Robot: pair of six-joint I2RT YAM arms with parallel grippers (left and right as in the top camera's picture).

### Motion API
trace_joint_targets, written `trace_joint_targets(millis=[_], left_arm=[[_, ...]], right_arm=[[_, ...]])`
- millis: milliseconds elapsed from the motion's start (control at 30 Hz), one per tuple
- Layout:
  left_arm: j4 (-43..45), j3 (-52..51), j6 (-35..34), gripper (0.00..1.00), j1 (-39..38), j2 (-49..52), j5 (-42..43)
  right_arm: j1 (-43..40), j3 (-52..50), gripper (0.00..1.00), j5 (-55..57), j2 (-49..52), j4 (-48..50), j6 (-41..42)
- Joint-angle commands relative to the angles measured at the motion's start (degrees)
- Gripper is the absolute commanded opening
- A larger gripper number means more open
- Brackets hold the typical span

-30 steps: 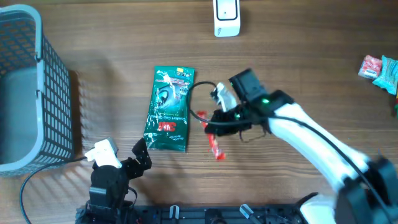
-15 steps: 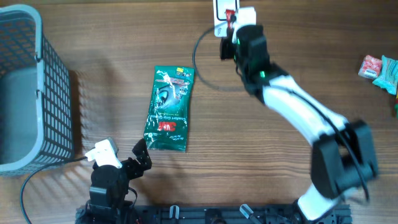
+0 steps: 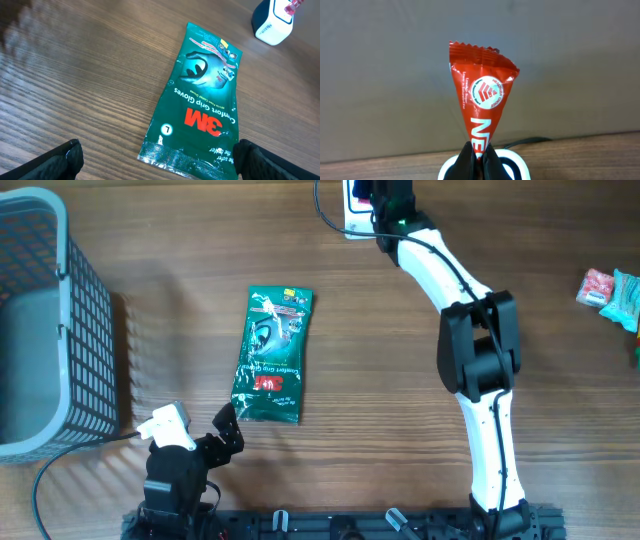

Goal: Scan the item barcode
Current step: 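Carry the red stick with the right gripper to the right edge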

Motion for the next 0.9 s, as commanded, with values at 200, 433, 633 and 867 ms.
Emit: trace_joint_targets(millis=[200, 433, 633, 867], left_arm=[[0.13, -0.33, 0.02, 1.00, -0.42, -0.31, 0.07], [0.13, -0.33, 0.02, 1.00, -0.42, -0.31, 0.07], [0.13, -0.33, 0.02, 1.00, -0.42, -0.31, 0.07], [0.13, -0.33, 0.02, 1.00, -0.42, -0.31, 0.07]], right_arm=[[-16.74, 3.02, 0.04, 3.85, -9.27, -29.49, 5.49], [-37.53, 1.75, 0.11, 4.59, -4.13, -40.26, 0.83], [-43.43, 2.05, 1.00, -3.06, -9.62, -46.07, 3.48], [-30.34, 2.03, 1.00, -32.04, -29.66, -72.39, 14.34]])
